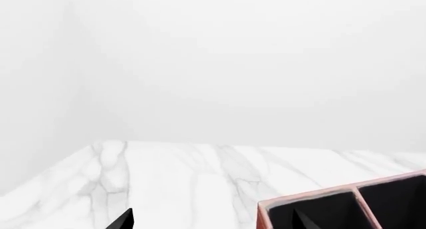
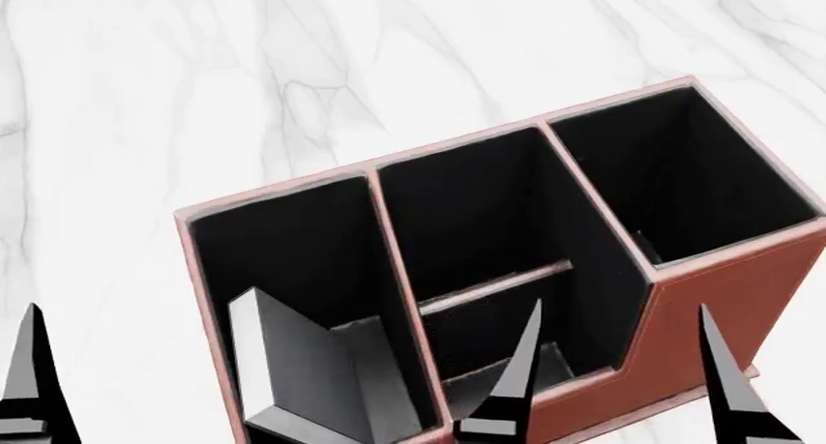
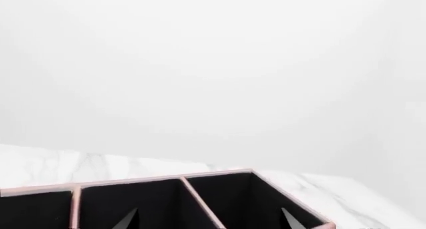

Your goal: Pick up the book and place it in the left compartment of the caddy.

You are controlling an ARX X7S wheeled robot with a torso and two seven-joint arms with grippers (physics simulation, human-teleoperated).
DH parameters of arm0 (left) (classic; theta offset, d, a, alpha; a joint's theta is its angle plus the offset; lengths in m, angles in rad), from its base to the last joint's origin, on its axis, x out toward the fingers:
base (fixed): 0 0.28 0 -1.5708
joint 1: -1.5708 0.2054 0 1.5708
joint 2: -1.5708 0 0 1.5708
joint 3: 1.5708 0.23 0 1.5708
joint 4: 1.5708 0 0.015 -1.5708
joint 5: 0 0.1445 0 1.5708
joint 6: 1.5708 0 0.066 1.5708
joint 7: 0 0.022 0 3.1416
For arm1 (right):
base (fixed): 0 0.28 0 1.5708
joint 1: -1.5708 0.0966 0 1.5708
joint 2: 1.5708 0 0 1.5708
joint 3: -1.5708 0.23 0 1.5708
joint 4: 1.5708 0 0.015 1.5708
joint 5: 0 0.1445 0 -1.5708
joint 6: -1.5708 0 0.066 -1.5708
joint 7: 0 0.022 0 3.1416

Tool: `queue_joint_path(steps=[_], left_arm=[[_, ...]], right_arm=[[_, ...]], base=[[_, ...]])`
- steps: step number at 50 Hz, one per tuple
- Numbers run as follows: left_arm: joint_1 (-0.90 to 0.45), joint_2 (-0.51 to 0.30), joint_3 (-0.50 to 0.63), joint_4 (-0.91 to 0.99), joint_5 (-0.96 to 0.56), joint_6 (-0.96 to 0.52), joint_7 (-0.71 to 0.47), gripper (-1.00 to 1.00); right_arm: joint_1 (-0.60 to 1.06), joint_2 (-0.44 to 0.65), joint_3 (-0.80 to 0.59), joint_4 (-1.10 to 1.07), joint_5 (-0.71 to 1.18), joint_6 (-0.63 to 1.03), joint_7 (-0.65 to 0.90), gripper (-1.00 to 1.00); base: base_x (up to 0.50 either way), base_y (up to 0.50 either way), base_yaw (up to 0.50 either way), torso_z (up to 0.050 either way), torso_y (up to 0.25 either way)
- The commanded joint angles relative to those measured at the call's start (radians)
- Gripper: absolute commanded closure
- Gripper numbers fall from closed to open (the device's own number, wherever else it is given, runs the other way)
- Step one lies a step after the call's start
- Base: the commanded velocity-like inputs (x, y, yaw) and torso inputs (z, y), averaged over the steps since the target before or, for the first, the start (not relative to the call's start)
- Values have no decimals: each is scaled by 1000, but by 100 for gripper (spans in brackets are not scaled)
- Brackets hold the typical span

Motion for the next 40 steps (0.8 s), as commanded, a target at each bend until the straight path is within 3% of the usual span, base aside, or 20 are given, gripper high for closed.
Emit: queue_joint_path(steps=[1,9,28,38,40], left_arm=[[15,-13,-68,-4,-16,65,43,-100],[58,-48,-151,16,-52,87,18,-100],[202,-110,-374,25,-132,175,-14,-100],[316,-123,-531,24,-176,239,-13,-100],[350,-118,-574,19,-184,259,-8,-100]], right_arm=[[-12,32,66,-37,4,-1,14,-100],[-37,99,117,-92,27,-11,74,-100],[-205,370,275,-200,75,-190,269,-100],[-375,587,332,-201,43,-407,453,-100],[-528,590,496,-210,44,-407,457,-100]], base=[[0,0,0,0,0],[0,0,0,0,0],[0,0,0,0,0],[0,0,0,0,0],[0,0,0,0,0]])
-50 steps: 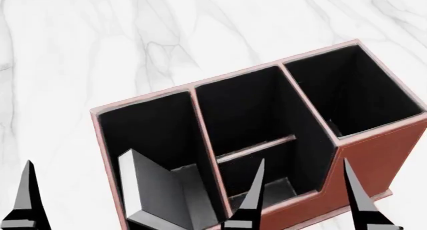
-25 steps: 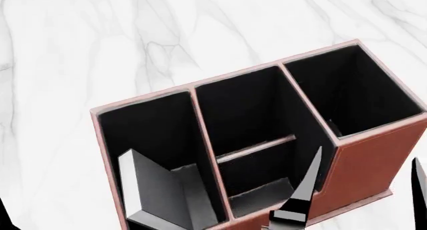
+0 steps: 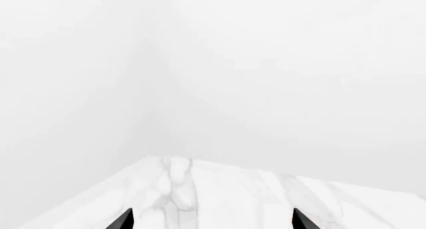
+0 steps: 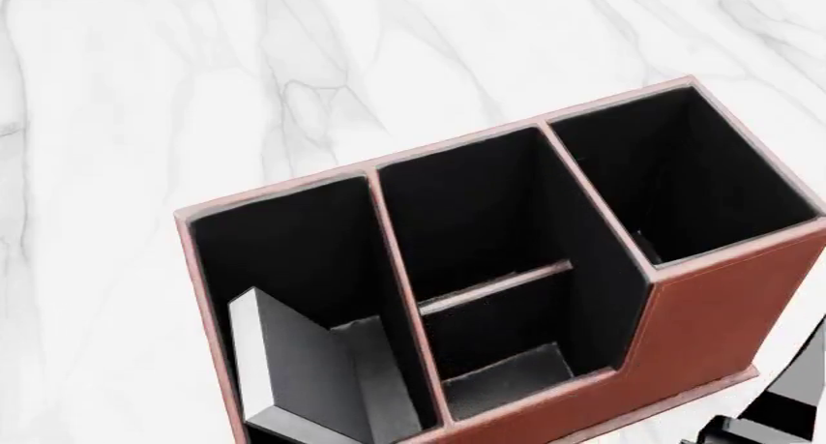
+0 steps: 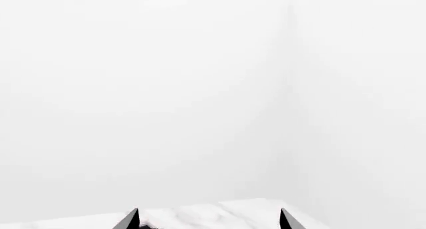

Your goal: Pick up the book and place it in the left compartment of the caddy.

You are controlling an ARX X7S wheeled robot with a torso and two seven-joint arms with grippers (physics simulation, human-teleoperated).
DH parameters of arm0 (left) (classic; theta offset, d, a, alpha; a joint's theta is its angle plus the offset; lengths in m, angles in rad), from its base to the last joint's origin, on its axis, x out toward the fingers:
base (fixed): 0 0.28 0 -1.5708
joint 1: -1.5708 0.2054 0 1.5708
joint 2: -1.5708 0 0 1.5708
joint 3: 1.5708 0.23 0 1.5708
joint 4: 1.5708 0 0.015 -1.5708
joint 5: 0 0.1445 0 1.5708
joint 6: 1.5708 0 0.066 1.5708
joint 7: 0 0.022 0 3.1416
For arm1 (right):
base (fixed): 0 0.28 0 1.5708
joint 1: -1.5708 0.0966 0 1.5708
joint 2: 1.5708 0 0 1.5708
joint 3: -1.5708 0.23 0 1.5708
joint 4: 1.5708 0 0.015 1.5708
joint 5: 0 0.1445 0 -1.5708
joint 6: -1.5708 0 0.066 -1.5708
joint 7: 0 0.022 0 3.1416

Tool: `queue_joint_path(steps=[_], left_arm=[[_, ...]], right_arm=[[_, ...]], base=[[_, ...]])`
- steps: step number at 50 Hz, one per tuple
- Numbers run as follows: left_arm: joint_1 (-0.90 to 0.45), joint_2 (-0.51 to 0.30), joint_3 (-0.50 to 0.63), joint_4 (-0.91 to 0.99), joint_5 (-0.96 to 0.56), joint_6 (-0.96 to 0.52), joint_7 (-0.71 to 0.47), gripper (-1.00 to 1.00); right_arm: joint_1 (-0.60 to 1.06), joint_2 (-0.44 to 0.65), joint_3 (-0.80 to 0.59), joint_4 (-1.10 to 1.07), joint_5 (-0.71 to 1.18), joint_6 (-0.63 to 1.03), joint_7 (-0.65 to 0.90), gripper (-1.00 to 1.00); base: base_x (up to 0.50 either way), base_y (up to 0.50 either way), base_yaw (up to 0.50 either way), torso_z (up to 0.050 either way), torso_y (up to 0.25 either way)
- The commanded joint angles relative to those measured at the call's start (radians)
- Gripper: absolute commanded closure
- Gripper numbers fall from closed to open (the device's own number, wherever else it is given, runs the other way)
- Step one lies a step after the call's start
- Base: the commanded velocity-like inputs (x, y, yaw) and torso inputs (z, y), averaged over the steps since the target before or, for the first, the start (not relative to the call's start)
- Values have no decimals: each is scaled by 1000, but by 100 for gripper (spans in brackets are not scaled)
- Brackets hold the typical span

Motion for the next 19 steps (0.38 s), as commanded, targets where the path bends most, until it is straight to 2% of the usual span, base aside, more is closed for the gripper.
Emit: queue_joint_path(steps=[1,4,5,7,10,19], left_arm=[[122,4,-183,-26,-33,126,65,-100],[151,5,-224,-23,-45,138,64,-100],[163,6,-241,-22,-49,142,63,-100],[177,6,-261,-22,-57,150,65,-100],[211,10,-308,-21,-70,165,67,-100],[272,30,-385,-32,-85,197,80,-100]], right_arm=[[-338,140,308,-19,-35,-139,99,-100],[-644,116,624,-39,-45,-132,89,-100],[-758,51,772,-52,-38,-108,27,-100],[-851,-31,918,-75,-21,-77,-53,-100],[-891,-120,1017,-103,-4,-42,-128,-100],[-899,-340,1176,-137,37,23,-318,-100]], base=[[0,0,0,0,0],[0,0,0,0,0],[0,0,0,0,0],[0,0,0,0,0],[0,0,0,0,0],[0,0,0,0,0]])
